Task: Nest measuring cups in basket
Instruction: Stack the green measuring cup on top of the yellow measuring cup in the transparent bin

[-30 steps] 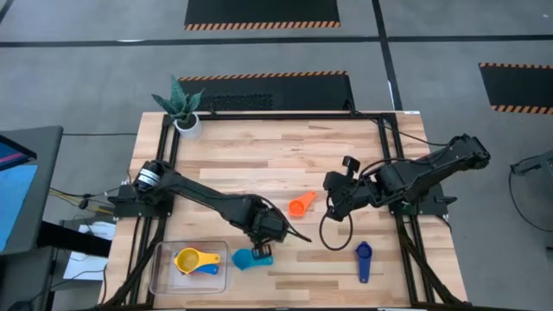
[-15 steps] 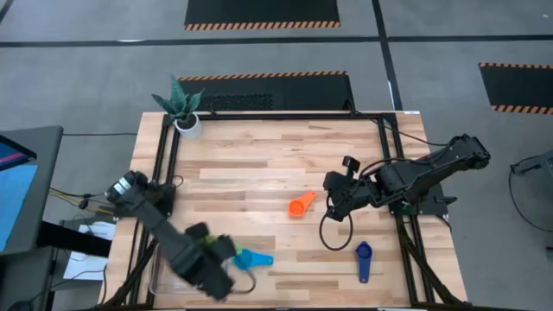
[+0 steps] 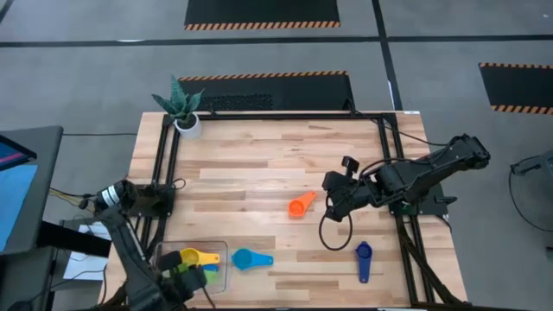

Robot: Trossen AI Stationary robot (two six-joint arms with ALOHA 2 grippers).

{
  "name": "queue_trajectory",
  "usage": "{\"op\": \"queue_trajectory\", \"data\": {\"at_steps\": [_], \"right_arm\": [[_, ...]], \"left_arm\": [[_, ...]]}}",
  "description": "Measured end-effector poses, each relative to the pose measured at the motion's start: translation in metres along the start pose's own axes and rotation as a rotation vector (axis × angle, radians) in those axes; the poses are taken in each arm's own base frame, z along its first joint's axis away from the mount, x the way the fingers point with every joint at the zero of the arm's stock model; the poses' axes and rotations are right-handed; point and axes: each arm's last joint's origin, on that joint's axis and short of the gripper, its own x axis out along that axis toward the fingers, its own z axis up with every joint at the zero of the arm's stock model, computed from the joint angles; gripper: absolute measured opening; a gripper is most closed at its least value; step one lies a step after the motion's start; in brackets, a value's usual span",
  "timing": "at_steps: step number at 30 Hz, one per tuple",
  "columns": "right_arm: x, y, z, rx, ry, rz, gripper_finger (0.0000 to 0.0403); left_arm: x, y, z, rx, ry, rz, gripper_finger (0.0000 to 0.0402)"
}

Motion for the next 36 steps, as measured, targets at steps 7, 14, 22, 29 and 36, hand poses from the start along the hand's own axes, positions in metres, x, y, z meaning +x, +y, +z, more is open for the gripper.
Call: {"op": "queue_trajectory", "data": {"at_steps": [7,14,22,29,36], "right_arm": [[0.002,0.001,0.012,0.08,-0.091,0.035,0.0027],[0.004,-0.001,0.023,0.147,-0.158,0.063,0.0027],[0.004,0.0,0.025,0.159,-0.175,0.073,0.0027],[0.004,0.0,0.025,0.159,-0.174,0.073,0.0027],[0.004,0.0,0.025,0.16,-0.173,0.072,0.0027]], "left_arm": [[0.021,0.011,-0.021,0.057,-0.014,0.069,0.0],[0.032,0.053,-0.029,0.102,-0.033,-0.041,0.0],[0.058,0.098,-0.02,0.109,-0.036,-0.226,0.0],[0.06,0.1,-0.005,0.133,-0.093,-0.28,0.0],[0.064,0.094,-0.005,0.157,-0.022,-0.309,0.0]]}}
